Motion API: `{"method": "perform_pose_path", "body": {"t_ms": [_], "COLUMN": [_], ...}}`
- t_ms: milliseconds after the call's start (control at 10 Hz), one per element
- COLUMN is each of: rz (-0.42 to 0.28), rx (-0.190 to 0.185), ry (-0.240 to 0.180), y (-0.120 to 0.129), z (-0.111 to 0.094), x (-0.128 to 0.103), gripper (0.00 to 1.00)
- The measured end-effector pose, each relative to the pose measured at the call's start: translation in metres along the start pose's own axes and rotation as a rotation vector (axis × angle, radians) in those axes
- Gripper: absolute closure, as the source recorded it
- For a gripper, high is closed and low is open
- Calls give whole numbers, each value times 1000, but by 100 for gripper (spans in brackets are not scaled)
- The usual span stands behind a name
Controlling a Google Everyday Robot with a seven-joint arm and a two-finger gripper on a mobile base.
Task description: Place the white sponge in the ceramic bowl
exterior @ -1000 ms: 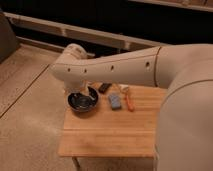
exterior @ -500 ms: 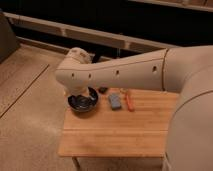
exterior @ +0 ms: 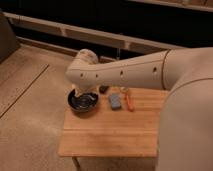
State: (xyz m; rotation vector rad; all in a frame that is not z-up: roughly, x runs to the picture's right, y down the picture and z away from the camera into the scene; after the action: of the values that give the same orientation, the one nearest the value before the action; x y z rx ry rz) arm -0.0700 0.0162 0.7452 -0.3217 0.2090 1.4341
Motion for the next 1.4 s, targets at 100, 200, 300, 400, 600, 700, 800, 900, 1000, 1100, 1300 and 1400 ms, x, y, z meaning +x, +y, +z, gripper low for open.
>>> {"method": "perform_pose_path", "body": {"t_ms": [100, 200, 300, 400, 600, 700, 800, 900, 1000, 1100, 1300, 1400], "rz": [31, 110, 178, 227, 279, 278, 278, 277, 274, 271, 273, 271], "rx": [-4, -43, -92, -129, -174, -176, -165, -137, -51, 26, 167, 211], "ry": [-8, -34, -53, -67, -85, -83, -75, -66, -47, -31, -13, -14], "y": [-15, -37, -46, -52, -56, -54, -56, -65, -94, -119, -168, -179], "z": [7, 16, 17, 16, 14, 14, 17, 22, 31, 37, 44, 49], "x": [-5, -15, -21, -25, -30, -31, -30, -29, -29, -30, -36, -45], "gripper": [35, 35, 35, 35, 35, 35, 35, 35, 35, 35, 35, 35]}}
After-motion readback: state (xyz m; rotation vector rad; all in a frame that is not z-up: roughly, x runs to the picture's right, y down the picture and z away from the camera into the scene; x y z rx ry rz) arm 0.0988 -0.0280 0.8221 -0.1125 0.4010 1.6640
